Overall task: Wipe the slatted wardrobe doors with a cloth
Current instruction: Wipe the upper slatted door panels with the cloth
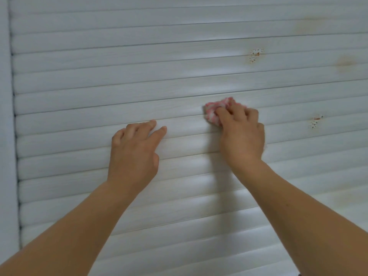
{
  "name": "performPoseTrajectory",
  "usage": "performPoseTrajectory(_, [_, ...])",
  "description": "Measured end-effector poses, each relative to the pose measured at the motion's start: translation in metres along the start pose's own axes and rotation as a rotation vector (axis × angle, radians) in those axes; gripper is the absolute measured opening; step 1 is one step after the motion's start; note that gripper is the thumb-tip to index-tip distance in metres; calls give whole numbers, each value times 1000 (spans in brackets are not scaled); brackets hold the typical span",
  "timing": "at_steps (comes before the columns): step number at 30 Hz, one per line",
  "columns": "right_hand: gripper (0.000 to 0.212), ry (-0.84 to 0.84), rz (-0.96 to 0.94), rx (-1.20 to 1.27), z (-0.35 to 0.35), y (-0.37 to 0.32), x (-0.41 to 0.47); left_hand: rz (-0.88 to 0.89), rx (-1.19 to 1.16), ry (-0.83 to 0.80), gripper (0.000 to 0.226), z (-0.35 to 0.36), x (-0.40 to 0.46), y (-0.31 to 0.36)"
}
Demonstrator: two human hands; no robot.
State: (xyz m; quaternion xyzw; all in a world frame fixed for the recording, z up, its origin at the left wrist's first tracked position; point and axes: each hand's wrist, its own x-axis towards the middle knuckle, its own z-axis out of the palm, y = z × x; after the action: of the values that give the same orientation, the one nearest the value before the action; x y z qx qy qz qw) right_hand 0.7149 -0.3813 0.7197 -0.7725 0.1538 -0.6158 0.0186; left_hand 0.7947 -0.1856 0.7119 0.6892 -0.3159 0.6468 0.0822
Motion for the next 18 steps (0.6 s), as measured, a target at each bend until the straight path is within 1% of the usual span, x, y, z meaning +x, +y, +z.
performPoseTrajectory(2, [40,-17,-70,22,6,-24,-1,5,-39,11,61,-1,-1,-3])
performPoseTrajectory(5, [40,21,-186,63,14,-64,-6,-46,-128,44,64,-2,-8,-9])
performPoseTrajectory(7, [43,48,-240,93,17,-87,-9,-85,-121,49,65,-4,-15,-14])
performPoseTrajectory(11, [47,23,-382,126,19,-118,-14,-200,-94,52,66,-10,-25,-25])
performPoseTrajectory(14, [50,25,-439,104,20,-114,-13,-256,-91,68,67,-13,-29,-27])
performPoseTrajectory(16, [50,43,-425,73,18,-99,-8,-228,-60,66,67,-14,-31,-25])
performPoseTrajectory(18, [49,37,-370,18,14,-77,-3,-178,-41,47,67,-13,-31,-23])
